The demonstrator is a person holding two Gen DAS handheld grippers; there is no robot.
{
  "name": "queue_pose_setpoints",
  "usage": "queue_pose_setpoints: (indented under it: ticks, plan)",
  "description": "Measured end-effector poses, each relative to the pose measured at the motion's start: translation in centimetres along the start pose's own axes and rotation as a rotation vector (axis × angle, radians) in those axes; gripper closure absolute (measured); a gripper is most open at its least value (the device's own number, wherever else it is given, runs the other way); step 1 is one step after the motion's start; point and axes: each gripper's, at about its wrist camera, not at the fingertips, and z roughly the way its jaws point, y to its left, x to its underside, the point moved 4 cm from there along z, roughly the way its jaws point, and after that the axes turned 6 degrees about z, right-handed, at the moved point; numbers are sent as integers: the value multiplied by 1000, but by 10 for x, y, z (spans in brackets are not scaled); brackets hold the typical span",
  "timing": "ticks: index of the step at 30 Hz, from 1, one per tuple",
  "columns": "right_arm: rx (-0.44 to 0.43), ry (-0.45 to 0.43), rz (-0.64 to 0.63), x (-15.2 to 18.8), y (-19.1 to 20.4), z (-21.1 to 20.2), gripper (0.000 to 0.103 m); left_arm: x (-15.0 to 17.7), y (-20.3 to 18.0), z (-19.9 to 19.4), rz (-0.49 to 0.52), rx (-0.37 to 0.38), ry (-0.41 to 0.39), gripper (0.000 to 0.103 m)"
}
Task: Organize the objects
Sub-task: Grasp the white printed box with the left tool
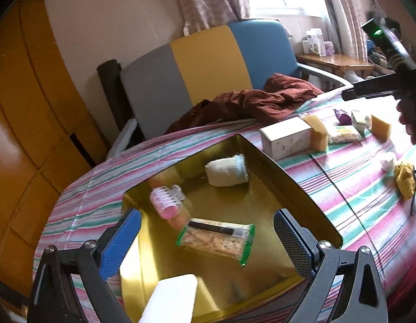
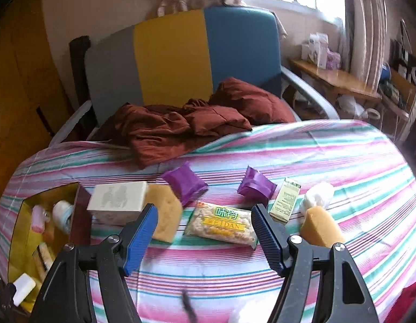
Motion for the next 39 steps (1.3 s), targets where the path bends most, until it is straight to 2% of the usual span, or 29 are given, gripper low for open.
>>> queue_pose_setpoints:
  ticks: [7,12,20,29,33,39]
  plan:
    - [-53,102,132,11,-28,24,30,-23,-15,20,74,50,9,4]
    - [-101,126,191,11,-35,23,30,-49,-31,38,128,146,9,4]
    - [-141,152,203,11,-32,27,30,-95,-55,86,224,283,38,3]
    - [-189,201,204,15,-25,34,30,-131,-83,133,410,326,-4,3]
    - [-195,219,215,16,-26,38,30,-135,-98,157,488,344,11,4]
    - [-196,239,218,18,-25,43,30,-137,-115,182,546,398,35,4]
